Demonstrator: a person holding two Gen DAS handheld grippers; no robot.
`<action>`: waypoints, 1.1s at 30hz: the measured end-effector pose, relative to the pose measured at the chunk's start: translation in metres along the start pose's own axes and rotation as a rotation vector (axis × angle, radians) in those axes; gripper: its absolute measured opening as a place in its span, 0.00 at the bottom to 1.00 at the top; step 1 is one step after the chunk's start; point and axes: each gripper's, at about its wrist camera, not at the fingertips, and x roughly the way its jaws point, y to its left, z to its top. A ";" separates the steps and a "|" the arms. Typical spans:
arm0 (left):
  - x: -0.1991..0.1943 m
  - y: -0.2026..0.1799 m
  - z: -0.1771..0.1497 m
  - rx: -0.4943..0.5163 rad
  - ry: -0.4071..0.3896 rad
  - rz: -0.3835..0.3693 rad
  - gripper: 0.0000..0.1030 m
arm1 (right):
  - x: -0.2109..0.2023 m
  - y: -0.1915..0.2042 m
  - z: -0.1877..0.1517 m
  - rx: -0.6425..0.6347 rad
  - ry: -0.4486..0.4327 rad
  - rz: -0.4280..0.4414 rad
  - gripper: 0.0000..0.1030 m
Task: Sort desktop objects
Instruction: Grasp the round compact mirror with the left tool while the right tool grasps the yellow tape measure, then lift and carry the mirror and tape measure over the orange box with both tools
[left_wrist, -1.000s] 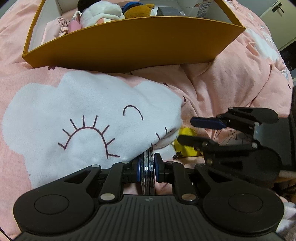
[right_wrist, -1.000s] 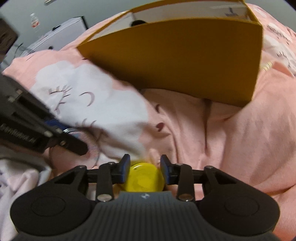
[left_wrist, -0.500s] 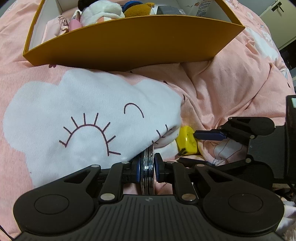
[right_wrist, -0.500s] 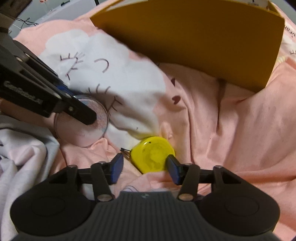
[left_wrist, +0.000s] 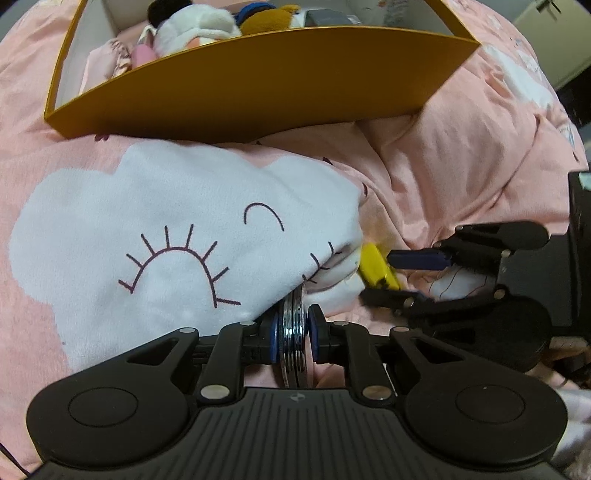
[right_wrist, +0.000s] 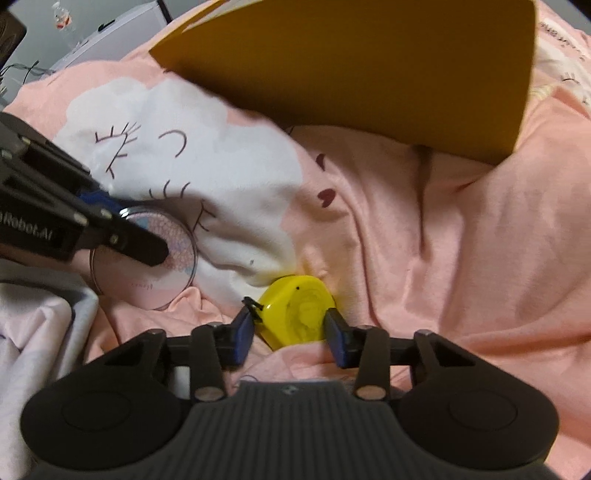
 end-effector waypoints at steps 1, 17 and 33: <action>0.000 0.000 -0.001 0.005 0.000 0.003 0.17 | -0.001 -0.001 -0.001 0.008 -0.005 -0.001 0.38; 0.002 -0.010 -0.009 0.044 0.016 0.010 0.14 | 0.000 0.007 -0.002 0.043 -0.006 -0.053 0.27; -0.063 -0.005 0.023 0.006 -0.138 -0.102 0.14 | -0.047 -0.021 0.036 0.188 -0.166 0.141 0.22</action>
